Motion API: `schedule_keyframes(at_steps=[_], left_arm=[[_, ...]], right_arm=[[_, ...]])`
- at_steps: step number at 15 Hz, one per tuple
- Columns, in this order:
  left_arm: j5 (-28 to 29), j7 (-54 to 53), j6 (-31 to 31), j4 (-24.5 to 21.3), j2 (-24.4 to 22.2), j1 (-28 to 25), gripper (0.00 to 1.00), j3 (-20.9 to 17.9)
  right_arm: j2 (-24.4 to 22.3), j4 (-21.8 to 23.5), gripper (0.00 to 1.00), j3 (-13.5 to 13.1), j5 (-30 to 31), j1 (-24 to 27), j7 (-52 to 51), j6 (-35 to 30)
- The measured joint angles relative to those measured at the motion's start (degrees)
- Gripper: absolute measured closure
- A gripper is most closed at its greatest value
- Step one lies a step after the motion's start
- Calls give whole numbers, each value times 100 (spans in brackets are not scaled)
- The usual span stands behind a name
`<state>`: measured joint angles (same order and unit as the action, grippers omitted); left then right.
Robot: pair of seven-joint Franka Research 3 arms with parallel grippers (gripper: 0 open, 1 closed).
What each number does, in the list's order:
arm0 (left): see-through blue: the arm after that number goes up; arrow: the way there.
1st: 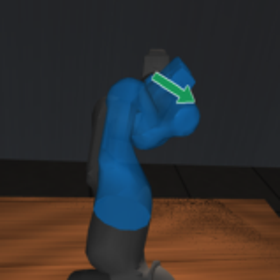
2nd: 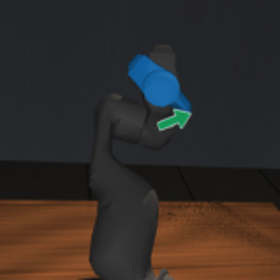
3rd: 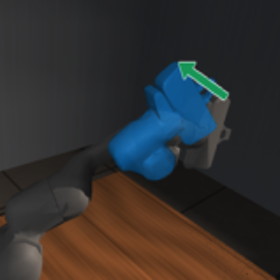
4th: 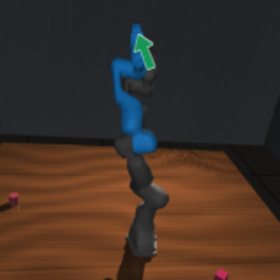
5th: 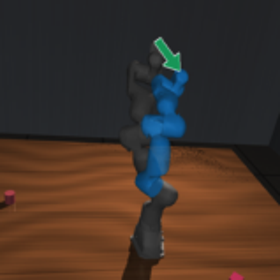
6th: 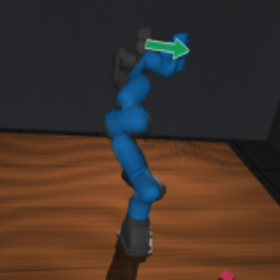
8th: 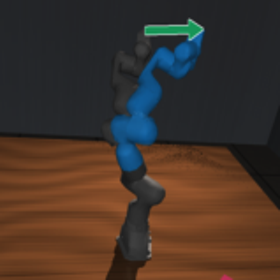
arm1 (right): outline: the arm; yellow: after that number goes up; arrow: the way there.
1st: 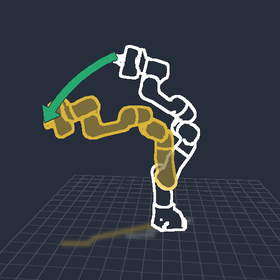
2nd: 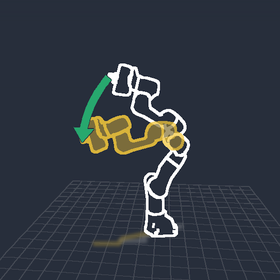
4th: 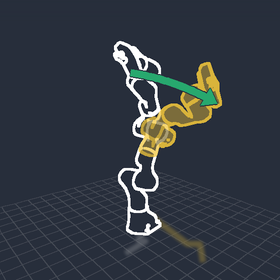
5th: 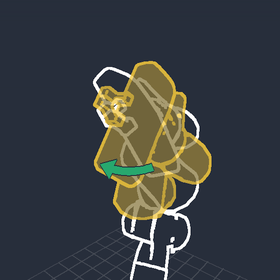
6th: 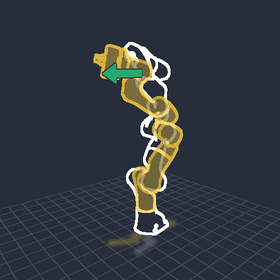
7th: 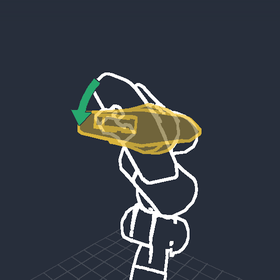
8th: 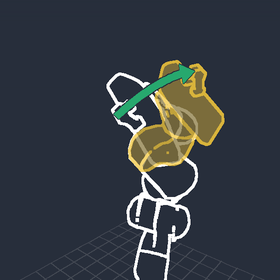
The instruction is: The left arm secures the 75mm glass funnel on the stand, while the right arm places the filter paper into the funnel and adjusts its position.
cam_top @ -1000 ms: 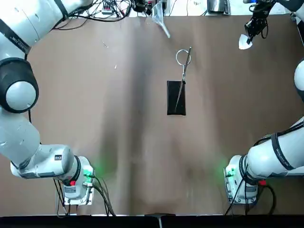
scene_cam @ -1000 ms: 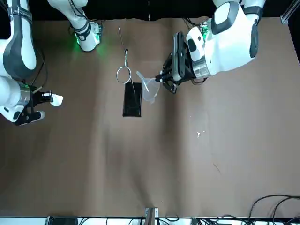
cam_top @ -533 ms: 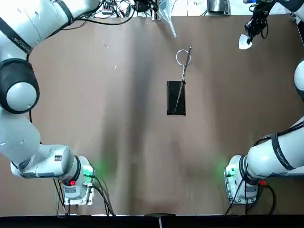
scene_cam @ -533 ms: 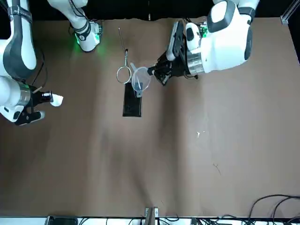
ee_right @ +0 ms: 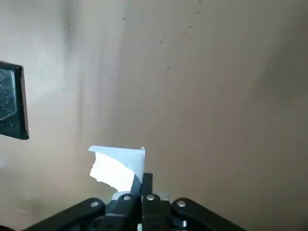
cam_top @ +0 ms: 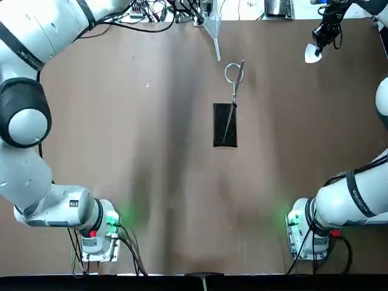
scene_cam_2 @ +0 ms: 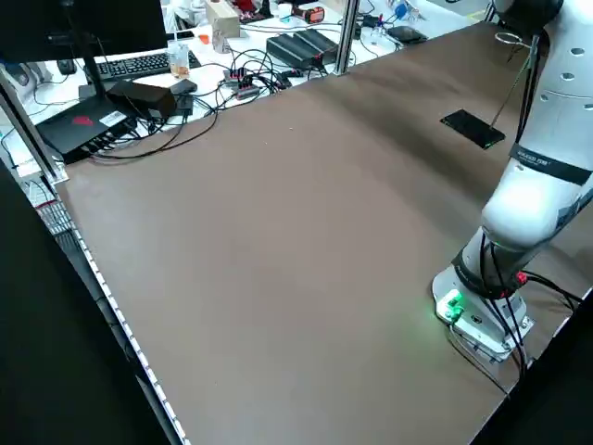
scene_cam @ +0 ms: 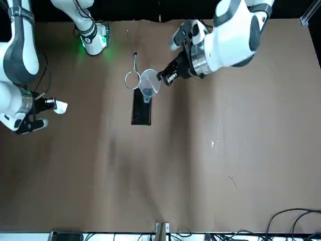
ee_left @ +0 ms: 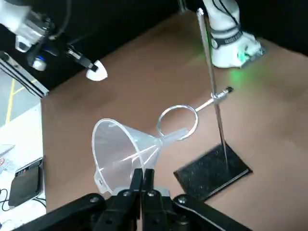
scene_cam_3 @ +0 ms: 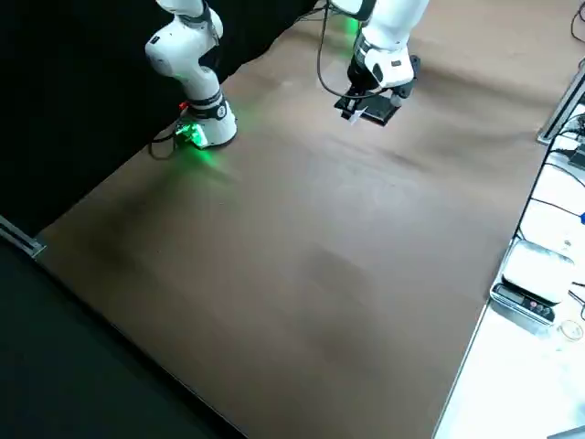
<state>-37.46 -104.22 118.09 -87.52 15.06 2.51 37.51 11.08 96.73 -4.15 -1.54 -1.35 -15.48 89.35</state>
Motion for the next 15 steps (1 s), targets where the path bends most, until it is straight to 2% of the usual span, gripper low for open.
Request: schedule_keyframes(at_steps=[4,10,15], left_arm=[[615,8,207,16,-37,364,98,7],[742,18,510,170,-94,677,98,8],[1225,81,561,191,-108,912,97,3]], right_arm=[[0,3,99,0,0,0,0,0],[1,5,99,0,0,0,0,0],[1,6,99,0,0,0,0,0]])
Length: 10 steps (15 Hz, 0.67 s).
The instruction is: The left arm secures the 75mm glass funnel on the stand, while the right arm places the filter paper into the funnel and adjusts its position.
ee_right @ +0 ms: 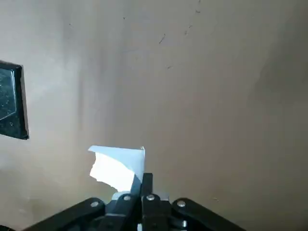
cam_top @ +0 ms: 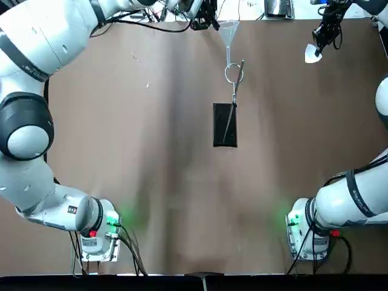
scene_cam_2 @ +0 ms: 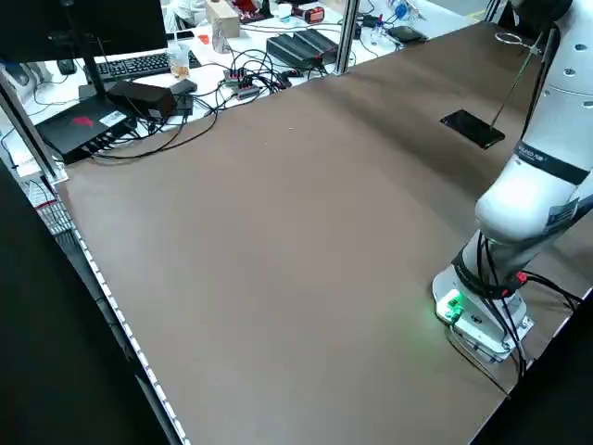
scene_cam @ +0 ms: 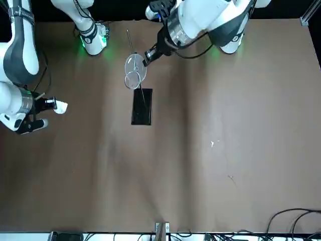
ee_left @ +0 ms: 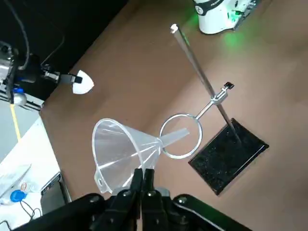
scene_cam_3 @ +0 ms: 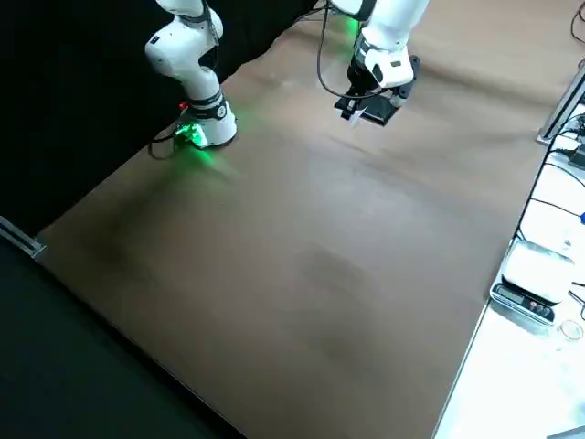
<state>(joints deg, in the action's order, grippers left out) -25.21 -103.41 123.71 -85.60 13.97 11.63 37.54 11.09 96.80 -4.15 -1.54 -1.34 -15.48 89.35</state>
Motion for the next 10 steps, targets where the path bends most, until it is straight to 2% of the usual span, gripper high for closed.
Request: schedule_keyframes(at_steps=[4,10], left_arm=[[279,59,45,-4,8,267,97,-31],[614,199,162,-16,64,396,97,-39]], right_arm=[[0,0,99,0,0,0,0,0],[0,0,99,0,0,0,0,0]])
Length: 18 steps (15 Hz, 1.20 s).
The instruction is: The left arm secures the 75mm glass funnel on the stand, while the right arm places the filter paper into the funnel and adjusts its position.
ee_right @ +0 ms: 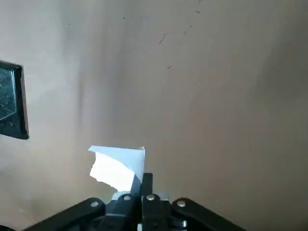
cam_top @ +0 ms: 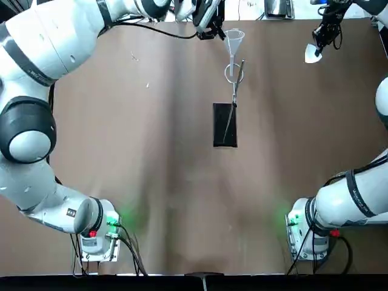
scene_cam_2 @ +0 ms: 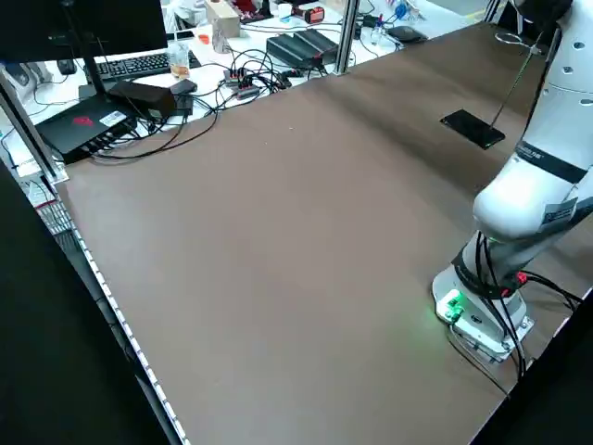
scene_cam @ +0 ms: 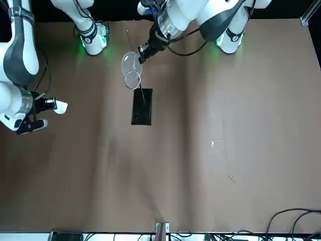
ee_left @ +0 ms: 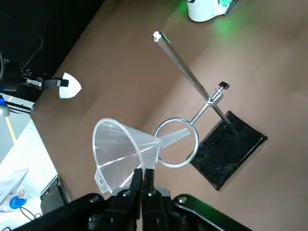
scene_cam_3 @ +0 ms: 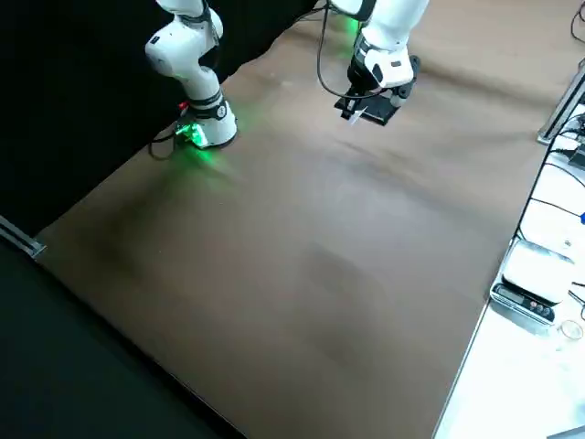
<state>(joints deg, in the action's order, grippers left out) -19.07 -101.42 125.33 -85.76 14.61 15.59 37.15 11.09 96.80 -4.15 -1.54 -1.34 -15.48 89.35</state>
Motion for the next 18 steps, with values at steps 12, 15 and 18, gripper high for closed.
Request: schedule_keyframes(at_steps=[12,15,18], left_arm=[[298,114,490,-87,246,211,96,-6],[388,117,558,-121,301,212,95,-9],[499,125,639,-148,368,250,95,-9]], right_arm=[[0,1,99,0,0,0,0,0],[0,2,99,0,0,0,0,0],[0,2,99,0,0,0,0,0]])
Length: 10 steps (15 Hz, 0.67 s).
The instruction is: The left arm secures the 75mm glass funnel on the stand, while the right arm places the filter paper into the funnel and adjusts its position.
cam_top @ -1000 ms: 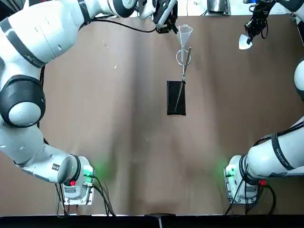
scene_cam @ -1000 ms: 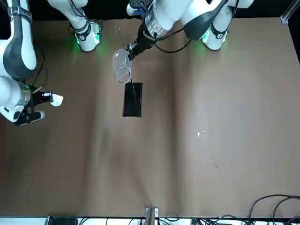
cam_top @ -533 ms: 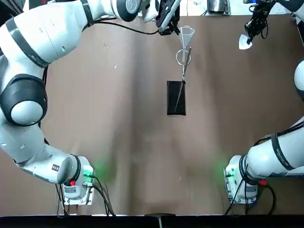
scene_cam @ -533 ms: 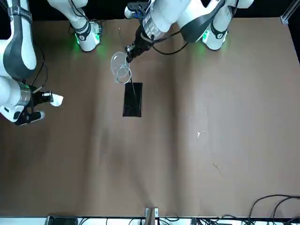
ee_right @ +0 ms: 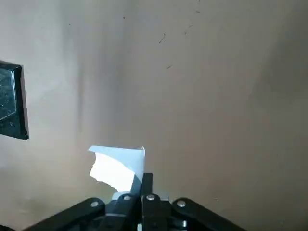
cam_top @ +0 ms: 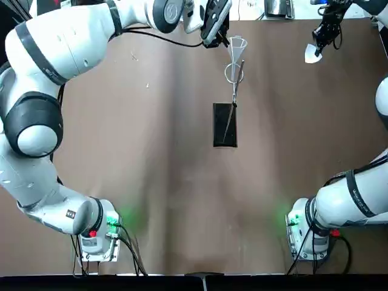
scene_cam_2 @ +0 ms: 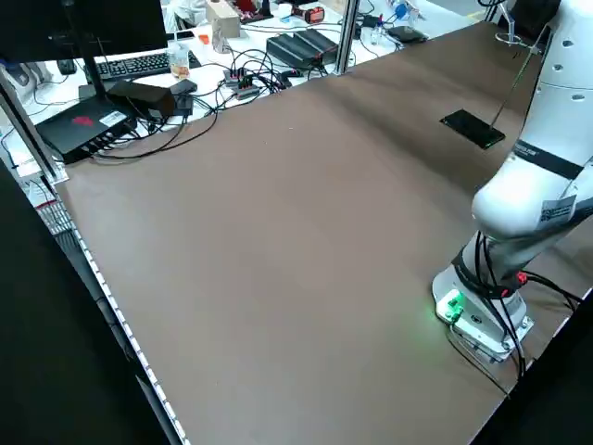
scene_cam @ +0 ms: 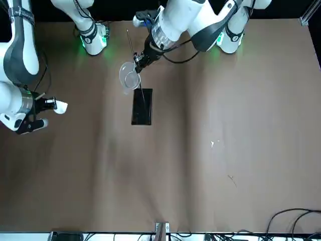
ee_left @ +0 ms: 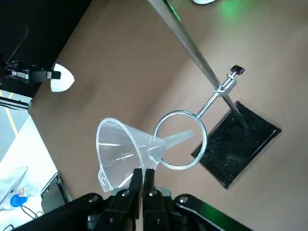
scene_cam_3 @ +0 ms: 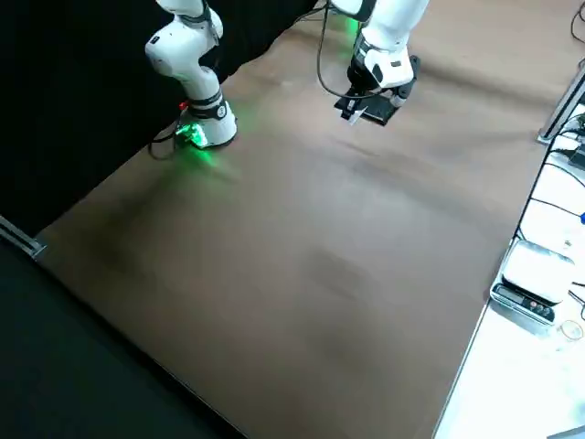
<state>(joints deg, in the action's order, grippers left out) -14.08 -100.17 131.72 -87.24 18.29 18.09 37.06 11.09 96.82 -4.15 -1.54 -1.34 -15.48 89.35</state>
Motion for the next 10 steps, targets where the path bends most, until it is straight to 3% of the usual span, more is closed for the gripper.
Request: schedule_keyframes(at_steps=[10], left_arm=[[105,15,553,-414,24,66,94,0]], right_arm=[[0,0,99,0,0,0,1,0]])
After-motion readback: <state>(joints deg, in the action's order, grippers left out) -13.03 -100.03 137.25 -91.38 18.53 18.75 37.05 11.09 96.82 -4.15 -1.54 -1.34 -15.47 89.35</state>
